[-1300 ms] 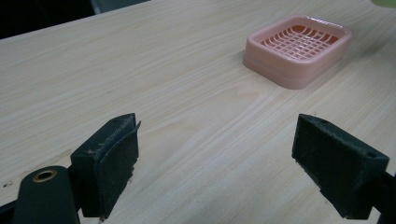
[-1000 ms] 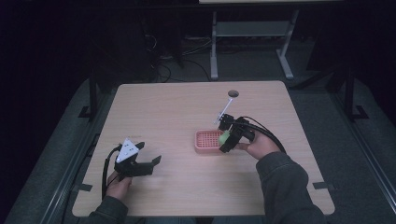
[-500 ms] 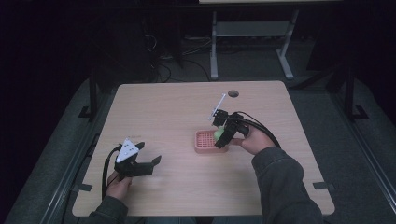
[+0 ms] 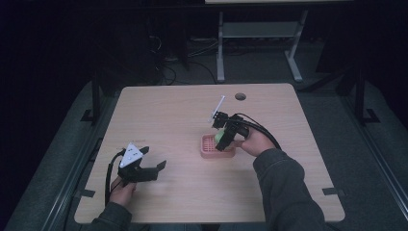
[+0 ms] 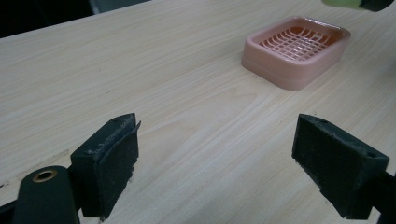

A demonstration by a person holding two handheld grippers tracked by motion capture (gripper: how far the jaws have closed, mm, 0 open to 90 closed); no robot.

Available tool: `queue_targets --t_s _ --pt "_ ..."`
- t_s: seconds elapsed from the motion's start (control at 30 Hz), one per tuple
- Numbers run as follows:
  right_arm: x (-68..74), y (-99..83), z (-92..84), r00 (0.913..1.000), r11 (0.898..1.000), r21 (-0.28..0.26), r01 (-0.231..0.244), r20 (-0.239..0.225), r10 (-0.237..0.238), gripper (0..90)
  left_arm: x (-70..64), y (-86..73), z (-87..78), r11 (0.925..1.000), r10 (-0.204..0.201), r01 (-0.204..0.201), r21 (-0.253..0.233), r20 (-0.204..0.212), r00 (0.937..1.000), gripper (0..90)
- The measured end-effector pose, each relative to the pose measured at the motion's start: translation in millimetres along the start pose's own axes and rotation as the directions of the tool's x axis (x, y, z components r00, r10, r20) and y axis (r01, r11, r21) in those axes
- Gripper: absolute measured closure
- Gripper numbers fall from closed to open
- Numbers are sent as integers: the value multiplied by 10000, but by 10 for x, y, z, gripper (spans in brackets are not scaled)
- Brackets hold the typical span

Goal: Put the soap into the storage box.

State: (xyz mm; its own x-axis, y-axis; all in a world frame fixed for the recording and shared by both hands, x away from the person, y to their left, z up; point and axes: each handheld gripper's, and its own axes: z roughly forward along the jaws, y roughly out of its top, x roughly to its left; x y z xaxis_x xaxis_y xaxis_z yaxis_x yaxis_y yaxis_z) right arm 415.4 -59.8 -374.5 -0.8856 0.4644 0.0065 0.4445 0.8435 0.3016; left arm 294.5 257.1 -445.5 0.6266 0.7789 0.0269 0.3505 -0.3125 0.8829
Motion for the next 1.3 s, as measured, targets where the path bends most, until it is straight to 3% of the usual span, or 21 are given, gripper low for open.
queue_targets --t_s 0.63,0.9,1.3 --pt "-72 141 216 9998 9998 70 -200 -43 200 264 -1 3 0 10000 -24 24 -23 -2 10000 143" --pt "-131 127 307 9982 9984 3 -569 -167 569 264 2 5 -1 10000 -2 2 26 -2 10000 143" --pt "-152 107 410 9972 9974 86 -711 -209 713 263 2 6 4 10000 -5 5 22 19 10000 143"
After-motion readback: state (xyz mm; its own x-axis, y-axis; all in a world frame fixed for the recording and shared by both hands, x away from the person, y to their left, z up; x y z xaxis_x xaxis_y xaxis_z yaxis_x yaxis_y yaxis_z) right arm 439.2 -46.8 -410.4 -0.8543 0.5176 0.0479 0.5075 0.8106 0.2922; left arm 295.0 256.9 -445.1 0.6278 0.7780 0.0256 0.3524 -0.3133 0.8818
